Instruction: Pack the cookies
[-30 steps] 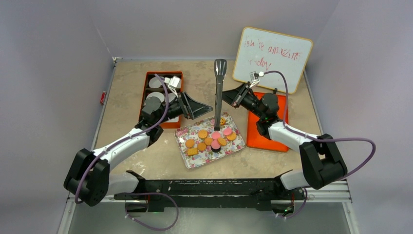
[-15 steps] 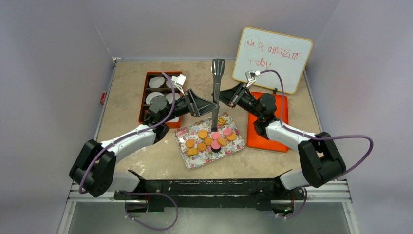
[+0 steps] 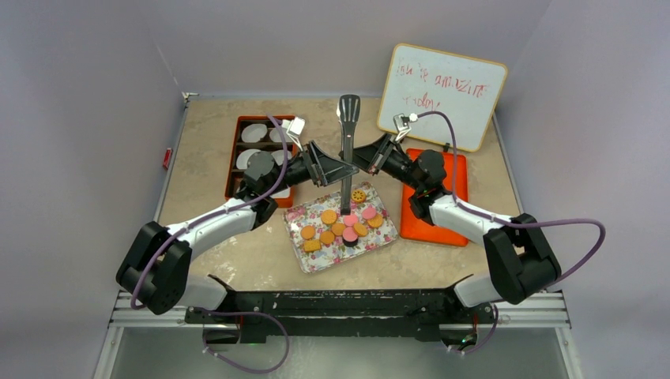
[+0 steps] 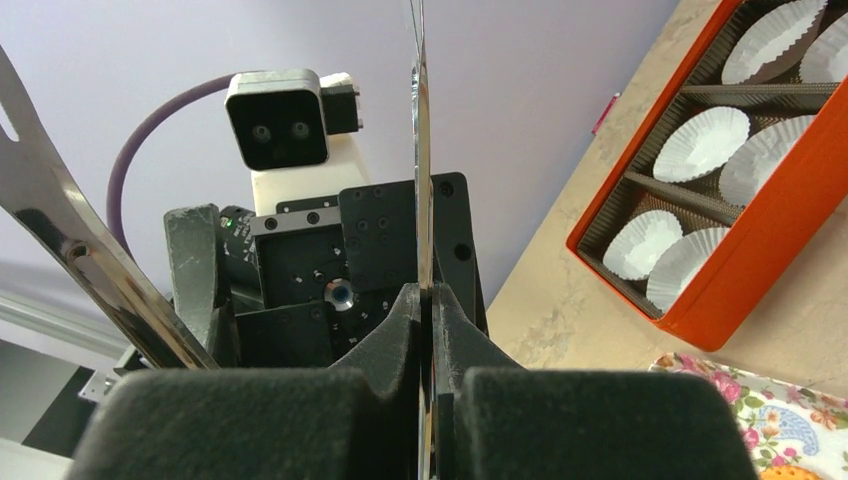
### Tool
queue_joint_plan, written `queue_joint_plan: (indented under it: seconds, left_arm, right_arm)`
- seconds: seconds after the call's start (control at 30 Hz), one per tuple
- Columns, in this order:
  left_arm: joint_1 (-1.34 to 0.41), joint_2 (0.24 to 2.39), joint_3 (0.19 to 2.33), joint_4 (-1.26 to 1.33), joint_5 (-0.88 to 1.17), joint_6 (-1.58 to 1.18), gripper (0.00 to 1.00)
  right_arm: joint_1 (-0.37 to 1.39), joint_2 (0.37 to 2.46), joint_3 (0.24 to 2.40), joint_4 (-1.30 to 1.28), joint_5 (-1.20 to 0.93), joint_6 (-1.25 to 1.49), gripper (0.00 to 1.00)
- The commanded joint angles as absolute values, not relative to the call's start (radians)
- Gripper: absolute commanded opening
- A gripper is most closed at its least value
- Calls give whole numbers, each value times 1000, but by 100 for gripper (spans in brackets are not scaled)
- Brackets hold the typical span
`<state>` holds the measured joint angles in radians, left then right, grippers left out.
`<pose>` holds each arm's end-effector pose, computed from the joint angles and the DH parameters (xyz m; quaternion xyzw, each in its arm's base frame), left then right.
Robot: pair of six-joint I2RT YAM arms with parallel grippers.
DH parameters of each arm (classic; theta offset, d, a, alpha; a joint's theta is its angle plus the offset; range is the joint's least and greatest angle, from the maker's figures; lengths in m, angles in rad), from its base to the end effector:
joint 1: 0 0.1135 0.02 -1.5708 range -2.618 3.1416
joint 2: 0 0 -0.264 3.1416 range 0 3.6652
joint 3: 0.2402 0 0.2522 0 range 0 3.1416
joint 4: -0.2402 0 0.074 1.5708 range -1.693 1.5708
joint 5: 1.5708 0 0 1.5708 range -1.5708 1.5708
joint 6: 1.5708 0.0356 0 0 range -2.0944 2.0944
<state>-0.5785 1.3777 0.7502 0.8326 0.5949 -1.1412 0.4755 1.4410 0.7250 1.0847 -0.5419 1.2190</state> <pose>0.2438 -0.1830 0.2984 0.0509 0.6427 -0.6827 0.3439 0.2650 0.1571 0.2974 -0.0077 0.5878 0.6958 0.4127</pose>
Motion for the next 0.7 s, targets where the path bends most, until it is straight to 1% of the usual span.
queue_joint_plan:
  seconds: [0.0,0.4,0.67]
  left_arm:
    - [-584,1385,792,898,592,-1144,85]
    - [-584,1382,775,901,583,-1140,81]
    - [-590,1368,761,910,585,-1122,82]
  right_arm:
    - [489,1439,776,1118,-551,1220,0]
    - [499,1411,773,1046,-510,1181,0]
    - [502,1366,763,957,-457,1140,0]
